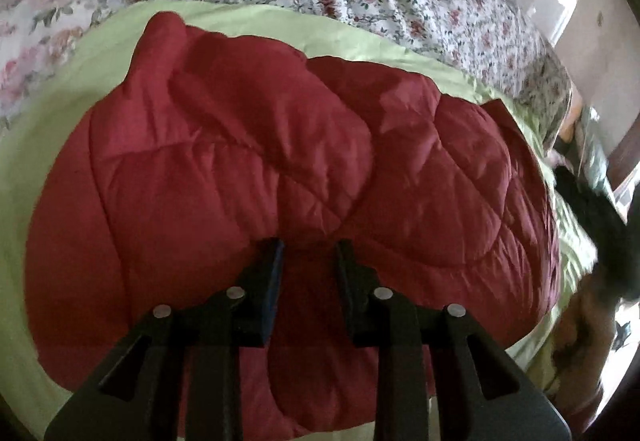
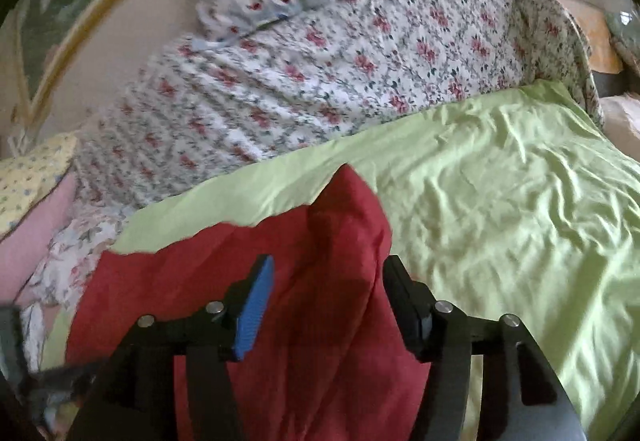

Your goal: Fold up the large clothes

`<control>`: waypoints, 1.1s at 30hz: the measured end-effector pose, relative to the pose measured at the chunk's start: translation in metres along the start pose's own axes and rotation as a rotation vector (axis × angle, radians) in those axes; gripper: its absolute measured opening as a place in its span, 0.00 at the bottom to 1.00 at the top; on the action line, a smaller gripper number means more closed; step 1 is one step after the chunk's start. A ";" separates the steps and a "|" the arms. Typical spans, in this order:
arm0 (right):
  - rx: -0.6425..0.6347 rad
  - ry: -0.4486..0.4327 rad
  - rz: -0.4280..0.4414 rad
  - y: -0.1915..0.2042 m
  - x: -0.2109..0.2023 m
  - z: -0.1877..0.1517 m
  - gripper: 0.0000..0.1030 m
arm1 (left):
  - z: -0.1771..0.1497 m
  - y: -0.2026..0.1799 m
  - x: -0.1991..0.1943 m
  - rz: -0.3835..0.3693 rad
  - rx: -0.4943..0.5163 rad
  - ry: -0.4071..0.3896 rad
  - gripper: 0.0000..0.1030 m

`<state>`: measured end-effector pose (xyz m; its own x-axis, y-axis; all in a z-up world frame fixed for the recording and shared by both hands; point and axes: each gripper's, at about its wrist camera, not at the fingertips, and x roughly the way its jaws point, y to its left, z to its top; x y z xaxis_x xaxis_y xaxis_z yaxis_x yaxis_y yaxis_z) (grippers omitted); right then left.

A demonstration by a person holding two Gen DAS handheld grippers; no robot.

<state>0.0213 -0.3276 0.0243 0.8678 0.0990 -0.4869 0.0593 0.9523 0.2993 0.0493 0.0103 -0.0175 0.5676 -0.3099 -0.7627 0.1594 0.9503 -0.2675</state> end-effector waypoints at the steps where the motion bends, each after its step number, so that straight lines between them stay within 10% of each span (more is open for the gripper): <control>1: -0.002 0.018 0.019 0.005 -0.008 -0.009 0.58 | 0.000 0.000 0.001 0.000 -0.001 -0.001 0.23; 11: -0.159 0.191 -0.039 0.043 -0.006 -0.069 0.57 | -0.006 -0.001 -0.003 -0.008 -0.016 -0.017 0.23; 19: -0.163 0.107 -0.046 0.035 -0.007 -0.083 0.58 | -0.035 -0.012 -0.056 0.032 0.027 -0.127 0.60; 33: -0.203 0.013 -0.017 0.053 -0.040 -0.087 0.60 | -0.061 -0.020 -0.030 0.207 0.085 -0.101 0.67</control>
<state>-0.0536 -0.2561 -0.0117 0.8609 0.0853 -0.5016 -0.0284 0.9924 0.1201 -0.0200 -0.0013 -0.0252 0.6727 -0.1072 -0.7321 0.0961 0.9937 -0.0572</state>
